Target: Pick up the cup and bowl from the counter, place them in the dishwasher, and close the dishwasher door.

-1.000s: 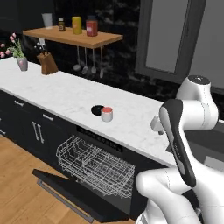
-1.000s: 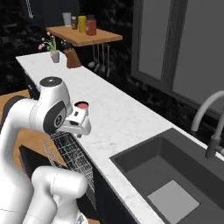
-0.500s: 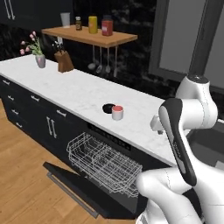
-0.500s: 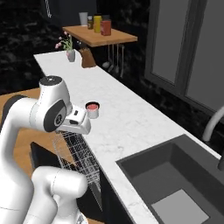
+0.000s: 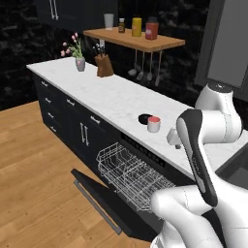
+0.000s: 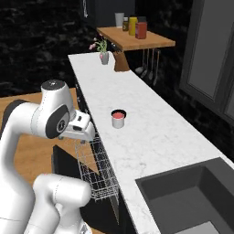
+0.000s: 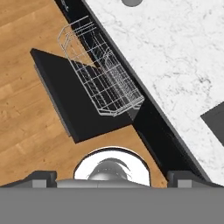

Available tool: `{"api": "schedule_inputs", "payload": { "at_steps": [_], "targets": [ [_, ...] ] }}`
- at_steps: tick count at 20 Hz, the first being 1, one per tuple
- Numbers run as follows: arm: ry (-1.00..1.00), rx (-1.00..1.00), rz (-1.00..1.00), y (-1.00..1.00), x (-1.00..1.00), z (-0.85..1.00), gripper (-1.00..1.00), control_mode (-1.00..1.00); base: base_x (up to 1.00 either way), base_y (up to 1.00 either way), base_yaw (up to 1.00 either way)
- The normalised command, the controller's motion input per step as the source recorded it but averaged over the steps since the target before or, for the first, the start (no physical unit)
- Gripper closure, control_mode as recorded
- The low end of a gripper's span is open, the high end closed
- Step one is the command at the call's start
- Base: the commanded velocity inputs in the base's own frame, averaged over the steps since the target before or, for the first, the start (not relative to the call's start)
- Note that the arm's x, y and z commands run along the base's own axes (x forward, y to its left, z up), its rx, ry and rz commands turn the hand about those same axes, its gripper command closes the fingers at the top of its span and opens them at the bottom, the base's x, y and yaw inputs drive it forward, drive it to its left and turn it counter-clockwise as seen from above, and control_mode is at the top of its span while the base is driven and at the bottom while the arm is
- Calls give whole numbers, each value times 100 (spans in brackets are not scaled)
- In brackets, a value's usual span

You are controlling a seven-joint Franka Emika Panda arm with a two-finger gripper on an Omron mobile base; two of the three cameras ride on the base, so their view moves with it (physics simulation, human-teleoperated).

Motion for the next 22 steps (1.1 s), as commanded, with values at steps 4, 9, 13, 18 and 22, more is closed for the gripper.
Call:
{"api": "schedule_inputs", "payload": {
  "at_steps": [4,9,13,18,22],
  "targets": [
    [0,0,0,0,0,0,-100,100,35,0,29],
    [0,0,4,0,6,0,-100,-100,5,0,3],
    [0,0,1,0,1,0,-100,-100,0,0,0],
    [-1,0,0,-2,36,-12,-100,-100,0,0,0],
    [-7,0,-1,-27,56,-41,-100,-100,0,0,0]
  ]
}}
